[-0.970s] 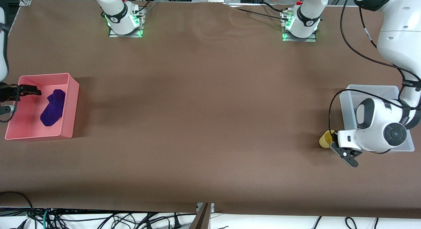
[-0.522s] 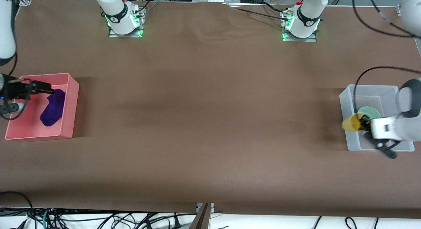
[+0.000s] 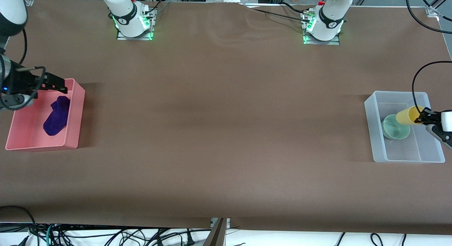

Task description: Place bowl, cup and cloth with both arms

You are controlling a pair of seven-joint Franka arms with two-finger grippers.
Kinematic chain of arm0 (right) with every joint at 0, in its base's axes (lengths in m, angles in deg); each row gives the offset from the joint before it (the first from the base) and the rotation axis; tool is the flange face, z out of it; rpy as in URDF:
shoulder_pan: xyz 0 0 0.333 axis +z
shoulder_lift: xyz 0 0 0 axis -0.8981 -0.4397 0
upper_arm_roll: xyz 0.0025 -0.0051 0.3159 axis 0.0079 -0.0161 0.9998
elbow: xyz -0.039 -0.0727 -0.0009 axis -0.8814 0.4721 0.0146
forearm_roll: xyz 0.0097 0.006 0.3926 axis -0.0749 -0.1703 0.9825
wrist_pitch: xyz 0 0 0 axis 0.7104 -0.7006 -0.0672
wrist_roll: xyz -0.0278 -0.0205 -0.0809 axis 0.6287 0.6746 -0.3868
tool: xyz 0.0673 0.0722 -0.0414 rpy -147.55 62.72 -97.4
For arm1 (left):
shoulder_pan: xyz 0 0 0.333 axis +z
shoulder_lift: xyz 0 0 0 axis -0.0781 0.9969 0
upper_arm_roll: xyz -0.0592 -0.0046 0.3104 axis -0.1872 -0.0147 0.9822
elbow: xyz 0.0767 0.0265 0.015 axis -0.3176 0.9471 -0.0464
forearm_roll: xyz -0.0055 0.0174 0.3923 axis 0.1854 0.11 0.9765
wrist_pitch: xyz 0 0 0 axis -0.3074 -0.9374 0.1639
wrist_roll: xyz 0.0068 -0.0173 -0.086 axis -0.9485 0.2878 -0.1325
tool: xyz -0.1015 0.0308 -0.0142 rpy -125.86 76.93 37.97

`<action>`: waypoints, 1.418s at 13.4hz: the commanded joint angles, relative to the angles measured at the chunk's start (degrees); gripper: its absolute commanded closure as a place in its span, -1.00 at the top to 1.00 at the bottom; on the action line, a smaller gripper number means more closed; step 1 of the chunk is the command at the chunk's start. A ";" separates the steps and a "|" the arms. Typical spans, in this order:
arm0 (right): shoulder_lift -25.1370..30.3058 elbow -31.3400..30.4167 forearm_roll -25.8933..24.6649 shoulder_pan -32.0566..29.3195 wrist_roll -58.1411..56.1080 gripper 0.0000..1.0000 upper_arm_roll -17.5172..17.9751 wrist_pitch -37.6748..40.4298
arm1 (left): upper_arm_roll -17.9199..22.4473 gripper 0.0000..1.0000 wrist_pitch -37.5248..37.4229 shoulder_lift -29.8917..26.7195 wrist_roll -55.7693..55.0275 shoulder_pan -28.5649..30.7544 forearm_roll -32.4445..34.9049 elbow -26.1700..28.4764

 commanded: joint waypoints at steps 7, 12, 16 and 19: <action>7.04 -3.36 -1.46 -0.28 6.14 1.00 -0.09 3.27 | -1.49 1.00 8.99 -1.94 2.13 0.57 3.45 4.57; 6.60 -2.75 -4.00 1.30 6.96 1.00 -0.08 6.70 | -13.86 1.00 -8.30 -11.18 -13.02 0.13 2.40 0.71; 5.29 -1.26 -3.74 1.39 6.96 1.00 -0.26 7.49 | -27.40 1.00 -21.84 -13.39 -37.00 0.13 2.40 -7.19; 4.75 -0.46 -3.39 1.30 7.14 1.00 -0.26 8.11 | -28.59 1.00 -23.38 -16.18 -44.44 -2.75 -0.31 -9.06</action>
